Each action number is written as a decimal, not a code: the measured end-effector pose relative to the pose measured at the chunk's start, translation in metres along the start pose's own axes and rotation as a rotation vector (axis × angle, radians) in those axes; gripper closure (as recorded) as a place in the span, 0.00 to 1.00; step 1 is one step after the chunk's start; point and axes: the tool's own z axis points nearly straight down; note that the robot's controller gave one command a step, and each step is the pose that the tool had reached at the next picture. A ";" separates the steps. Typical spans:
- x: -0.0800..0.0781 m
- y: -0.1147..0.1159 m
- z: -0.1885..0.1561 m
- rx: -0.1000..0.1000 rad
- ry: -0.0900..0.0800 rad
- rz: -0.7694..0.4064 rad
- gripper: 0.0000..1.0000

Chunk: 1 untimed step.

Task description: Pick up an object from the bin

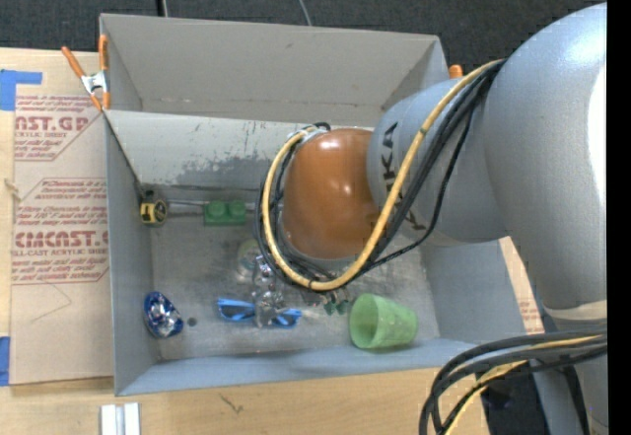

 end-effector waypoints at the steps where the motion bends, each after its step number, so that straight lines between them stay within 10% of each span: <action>1: -0.002 0.001 -0.059 0.000 -0.002 -0.001 1.00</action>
Offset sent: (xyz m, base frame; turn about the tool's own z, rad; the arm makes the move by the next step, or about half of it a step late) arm 0.0000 -0.0001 0.0559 0.0000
